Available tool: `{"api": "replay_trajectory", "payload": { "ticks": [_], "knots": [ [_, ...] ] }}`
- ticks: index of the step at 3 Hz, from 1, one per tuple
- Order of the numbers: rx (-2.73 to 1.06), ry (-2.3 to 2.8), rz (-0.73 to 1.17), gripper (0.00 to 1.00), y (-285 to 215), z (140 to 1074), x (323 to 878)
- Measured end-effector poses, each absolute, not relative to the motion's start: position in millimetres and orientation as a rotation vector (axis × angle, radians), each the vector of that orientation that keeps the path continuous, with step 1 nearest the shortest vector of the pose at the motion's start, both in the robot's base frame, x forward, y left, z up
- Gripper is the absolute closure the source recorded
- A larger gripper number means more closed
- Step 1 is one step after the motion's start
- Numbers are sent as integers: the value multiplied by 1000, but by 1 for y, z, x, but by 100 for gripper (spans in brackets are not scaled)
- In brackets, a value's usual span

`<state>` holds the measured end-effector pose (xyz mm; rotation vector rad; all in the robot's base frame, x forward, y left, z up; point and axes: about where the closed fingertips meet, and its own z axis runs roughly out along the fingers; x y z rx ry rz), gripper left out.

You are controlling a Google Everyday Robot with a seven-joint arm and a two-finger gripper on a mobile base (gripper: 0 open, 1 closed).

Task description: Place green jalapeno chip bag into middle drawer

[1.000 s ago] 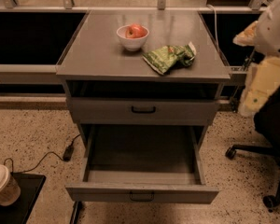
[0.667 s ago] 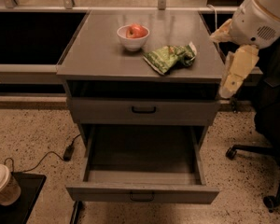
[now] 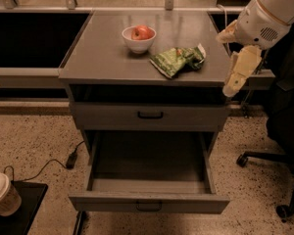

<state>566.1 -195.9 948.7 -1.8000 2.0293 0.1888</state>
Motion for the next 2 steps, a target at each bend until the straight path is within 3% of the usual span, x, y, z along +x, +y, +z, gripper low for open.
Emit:
{"api": "replay_trajectory", "payload": {
  "ticks": [2],
  "knots": [
    [-1758,1700,353,0,-134,976,631]
  ]
}}
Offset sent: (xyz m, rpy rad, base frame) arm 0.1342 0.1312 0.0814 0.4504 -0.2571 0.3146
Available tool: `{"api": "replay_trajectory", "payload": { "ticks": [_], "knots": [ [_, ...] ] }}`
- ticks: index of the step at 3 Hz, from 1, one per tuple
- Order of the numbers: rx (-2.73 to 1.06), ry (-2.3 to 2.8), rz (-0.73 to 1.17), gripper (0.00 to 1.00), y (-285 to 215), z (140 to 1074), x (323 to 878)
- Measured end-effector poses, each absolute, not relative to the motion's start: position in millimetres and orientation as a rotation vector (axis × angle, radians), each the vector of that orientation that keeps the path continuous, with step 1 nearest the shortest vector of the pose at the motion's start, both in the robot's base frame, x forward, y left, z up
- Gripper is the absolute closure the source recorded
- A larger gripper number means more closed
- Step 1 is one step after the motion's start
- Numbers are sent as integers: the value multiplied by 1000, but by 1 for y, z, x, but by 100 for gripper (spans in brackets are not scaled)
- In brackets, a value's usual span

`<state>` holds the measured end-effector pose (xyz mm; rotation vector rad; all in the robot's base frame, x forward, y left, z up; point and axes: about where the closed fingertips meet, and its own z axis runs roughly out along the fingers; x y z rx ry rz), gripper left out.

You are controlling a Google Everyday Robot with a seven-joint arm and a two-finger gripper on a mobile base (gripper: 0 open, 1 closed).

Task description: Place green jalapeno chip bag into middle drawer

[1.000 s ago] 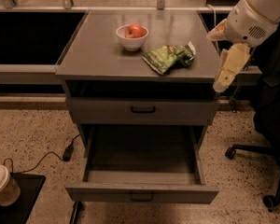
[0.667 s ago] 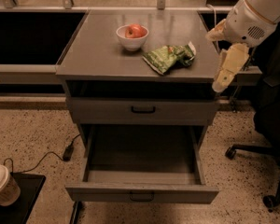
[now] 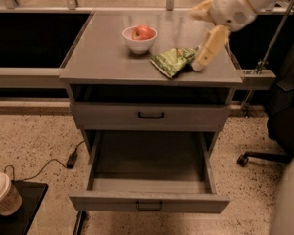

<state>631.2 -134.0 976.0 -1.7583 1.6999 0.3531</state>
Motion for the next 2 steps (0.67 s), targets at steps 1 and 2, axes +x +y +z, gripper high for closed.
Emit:
{"api": "replay_trajectory", "payload": {
  "ticks": [1,2],
  "knots": [
    [-1714,1530,354,0,-81,1009,679],
    [-1707,1510,198,0,-55,1040,710]
  ]
}}
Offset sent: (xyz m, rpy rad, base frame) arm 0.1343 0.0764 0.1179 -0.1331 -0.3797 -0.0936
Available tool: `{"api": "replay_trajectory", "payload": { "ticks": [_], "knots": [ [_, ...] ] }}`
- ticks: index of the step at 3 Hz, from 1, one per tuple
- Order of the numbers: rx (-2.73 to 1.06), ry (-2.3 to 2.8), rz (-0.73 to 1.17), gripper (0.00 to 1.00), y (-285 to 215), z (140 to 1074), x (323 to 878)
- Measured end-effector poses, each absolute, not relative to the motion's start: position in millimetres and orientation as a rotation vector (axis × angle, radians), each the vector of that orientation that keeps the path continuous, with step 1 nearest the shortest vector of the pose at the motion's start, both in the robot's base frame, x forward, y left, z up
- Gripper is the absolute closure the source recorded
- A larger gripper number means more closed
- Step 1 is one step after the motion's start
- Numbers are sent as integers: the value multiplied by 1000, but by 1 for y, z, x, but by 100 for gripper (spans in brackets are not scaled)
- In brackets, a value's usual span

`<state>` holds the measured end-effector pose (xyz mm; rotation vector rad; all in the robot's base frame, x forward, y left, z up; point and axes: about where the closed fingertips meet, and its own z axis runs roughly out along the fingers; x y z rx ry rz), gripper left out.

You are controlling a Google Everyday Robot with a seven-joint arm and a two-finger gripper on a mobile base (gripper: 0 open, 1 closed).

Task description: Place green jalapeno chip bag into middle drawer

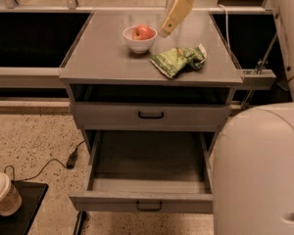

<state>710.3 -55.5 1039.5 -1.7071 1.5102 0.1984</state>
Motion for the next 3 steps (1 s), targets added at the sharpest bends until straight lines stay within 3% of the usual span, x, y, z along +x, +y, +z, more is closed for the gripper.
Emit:
{"api": "replay_trajectory", "payload": {
  "ticks": [1,2,3],
  "knots": [
    [-1669,1582,99,0,-78,1044,729],
    [-1588,1661,140,0,-110,1027,738],
    [-1602,1751,312,0,-112,976,734]
  ]
}}
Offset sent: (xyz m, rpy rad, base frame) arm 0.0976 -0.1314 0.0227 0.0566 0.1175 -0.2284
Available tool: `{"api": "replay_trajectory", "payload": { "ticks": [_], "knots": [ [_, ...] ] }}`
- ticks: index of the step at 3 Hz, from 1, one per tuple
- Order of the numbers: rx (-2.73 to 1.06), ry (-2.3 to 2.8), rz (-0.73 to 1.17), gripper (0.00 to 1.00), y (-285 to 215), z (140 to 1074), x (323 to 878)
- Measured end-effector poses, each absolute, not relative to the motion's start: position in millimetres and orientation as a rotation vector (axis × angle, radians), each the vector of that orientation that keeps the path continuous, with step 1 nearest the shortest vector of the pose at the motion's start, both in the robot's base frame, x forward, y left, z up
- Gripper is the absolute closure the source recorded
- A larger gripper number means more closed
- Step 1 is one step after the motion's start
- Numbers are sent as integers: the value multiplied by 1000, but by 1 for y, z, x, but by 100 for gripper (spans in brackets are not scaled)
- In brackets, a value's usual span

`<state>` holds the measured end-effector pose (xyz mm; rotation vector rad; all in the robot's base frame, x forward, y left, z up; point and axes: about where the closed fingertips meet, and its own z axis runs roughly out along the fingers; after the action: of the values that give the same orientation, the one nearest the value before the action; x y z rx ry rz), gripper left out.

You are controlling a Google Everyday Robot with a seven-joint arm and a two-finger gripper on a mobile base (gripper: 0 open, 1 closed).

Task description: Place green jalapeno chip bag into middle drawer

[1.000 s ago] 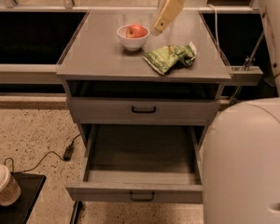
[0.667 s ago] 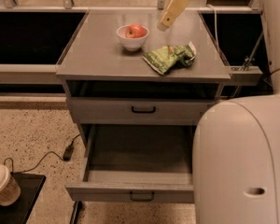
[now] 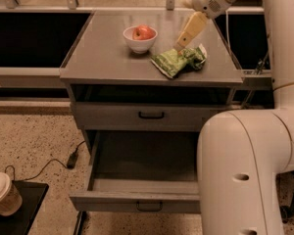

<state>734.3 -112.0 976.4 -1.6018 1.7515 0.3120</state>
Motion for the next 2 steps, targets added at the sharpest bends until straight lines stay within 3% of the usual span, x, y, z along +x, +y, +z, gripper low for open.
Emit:
{"api": "replay_trajectory", "payload": {
  "ticks": [2],
  "knots": [
    [-1525,1749,346,0,-128,972,740]
  ]
}}
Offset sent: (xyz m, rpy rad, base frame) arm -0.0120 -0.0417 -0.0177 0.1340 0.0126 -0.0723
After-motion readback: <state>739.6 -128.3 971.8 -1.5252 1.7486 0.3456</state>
